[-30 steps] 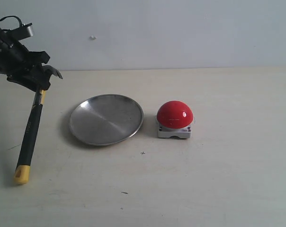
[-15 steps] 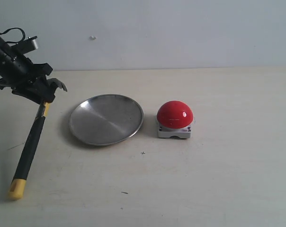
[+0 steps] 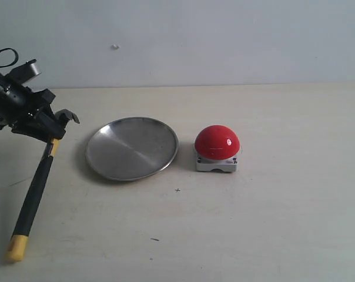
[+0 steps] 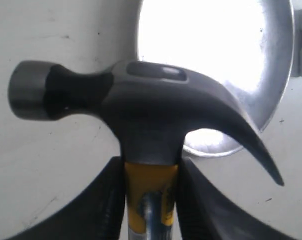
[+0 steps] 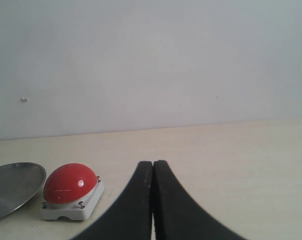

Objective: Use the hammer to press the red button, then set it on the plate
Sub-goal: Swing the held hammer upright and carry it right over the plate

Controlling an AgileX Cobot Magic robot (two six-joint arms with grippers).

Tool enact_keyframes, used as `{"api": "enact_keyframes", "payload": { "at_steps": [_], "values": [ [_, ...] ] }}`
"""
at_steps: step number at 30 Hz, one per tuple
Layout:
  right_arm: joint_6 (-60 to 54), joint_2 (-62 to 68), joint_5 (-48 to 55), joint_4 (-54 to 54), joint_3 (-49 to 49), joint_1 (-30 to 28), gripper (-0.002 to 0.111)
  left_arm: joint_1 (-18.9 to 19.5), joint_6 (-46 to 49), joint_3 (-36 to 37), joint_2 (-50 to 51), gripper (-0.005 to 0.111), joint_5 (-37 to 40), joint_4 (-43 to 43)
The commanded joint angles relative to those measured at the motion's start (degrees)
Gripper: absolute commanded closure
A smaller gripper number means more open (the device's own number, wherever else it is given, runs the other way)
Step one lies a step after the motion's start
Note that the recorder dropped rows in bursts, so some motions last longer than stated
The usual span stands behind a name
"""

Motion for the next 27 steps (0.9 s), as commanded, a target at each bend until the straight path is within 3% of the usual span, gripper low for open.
{"api": "enact_keyframes", "payload": {
  "at_steps": [1,15,27],
  "values": [
    [0.0,-0.4,-0.1,-0.1,0.3,-0.2,0.108,1.2,5.0,1.0,-1.3,0.107,0.0,-8.8],
    [0.0,-0.4,-0.1,-0.1,0.3,-0.2,0.108,1.2,10.5,1.3,-1.3,0.107,0.0,-21.7],
    [0.0,-0.4,-0.1,-0.1,0.3,-0.2,0.108,1.1,14.9,7.3,-1.9,0.107,0.0,-30.7]
  ]
}}
